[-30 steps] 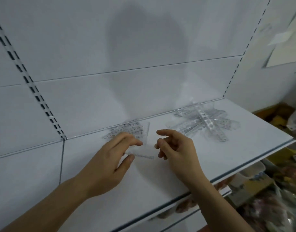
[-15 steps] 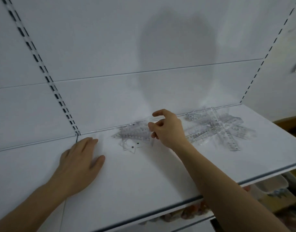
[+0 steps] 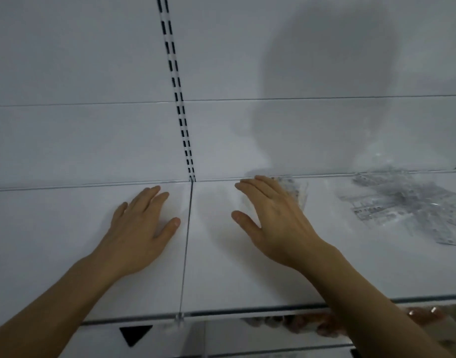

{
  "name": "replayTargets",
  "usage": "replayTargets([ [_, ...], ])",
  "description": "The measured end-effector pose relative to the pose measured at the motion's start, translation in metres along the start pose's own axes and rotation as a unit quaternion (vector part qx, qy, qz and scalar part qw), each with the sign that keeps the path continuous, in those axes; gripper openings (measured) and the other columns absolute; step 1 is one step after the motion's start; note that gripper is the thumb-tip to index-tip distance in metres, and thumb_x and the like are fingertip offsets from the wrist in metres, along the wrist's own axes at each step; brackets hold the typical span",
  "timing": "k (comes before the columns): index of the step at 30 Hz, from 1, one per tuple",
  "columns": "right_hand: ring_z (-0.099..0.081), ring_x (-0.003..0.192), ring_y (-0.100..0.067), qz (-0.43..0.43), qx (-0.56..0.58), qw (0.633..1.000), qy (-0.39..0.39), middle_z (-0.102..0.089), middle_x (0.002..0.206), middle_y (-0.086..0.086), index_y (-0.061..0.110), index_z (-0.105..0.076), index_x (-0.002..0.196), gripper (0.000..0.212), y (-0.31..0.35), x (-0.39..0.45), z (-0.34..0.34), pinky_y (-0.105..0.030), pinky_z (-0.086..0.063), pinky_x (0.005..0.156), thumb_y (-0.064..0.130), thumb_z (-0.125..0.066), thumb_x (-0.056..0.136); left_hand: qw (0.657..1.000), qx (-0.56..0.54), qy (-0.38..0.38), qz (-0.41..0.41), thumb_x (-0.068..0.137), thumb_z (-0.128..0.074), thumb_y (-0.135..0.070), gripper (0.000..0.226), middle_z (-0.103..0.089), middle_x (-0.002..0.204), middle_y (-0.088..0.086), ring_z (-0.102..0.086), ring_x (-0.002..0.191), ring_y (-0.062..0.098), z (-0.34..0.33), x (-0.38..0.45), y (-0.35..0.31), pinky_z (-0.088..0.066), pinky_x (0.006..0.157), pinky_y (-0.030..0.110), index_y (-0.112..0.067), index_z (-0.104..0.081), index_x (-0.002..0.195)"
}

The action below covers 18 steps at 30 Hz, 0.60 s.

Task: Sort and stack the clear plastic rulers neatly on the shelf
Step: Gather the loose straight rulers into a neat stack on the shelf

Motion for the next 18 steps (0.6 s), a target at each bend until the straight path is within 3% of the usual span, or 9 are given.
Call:
replayTargets([
  [3,-0.011,0.155,-0.016,0.03,0.0,0.999,0.044,-0.032,0.162,0.005,0.02,-0.032,0.157,0.062,0.059,0.008,-0.024,-0.038,-0.017,0.126,0.051,-0.041,0.104,1.0,0.004,-0.003,0.014,0.078,-0.006,-0.081,0.1,-0.007,0.168,-0.007,-0.005,0.154,0.011,0.02,-0.025,0.044,-0.007,0.125,0.043,-0.024,-0.018,0.159],
  [13,0.006,0.156,-0.01,0.082,0.03,0.987,0.137,-0.003,0.169,0.009,0.023,-0.006,0.162,0.075,0.298,0.014,-0.124,-0.044,-0.009,0.127,0.056,-0.036,0.103,0.991,0.028,-0.025,0.129,0.082,-0.01,-0.078,0.095,-0.01,0.168,-0.003,-0.009,0.154,0.016,0.104,-0.186,0.268,-0.009,0.125,0.044,-0.024,-0.016,0.16],
  [18,0.006,0.155,-0.009,0.136,0.055,0.976,0.161,-0.001,0.169,0.01,0.024,-0.005,0.163,0.078,0.43,0.015,-0.181,-0.043,-0.009,0.127,0.06,-0.037,0.101,0.981,0.052,-0.057,0.178,0.077,-0.004,-0.081,0.103,-0.016,0.167,0.002,-0.013,0.154,0.021,0.148,-0.274,0.378,-0.016,0.123,0.053,-0.02,-0.021,0.158],
])
Point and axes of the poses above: each hand's wrist, its own x-axis towards the middle knuckle, its own z-axis out of the back of the hand, y = z × x, the point moved 9 cm from there along x, towards the middle knuckle
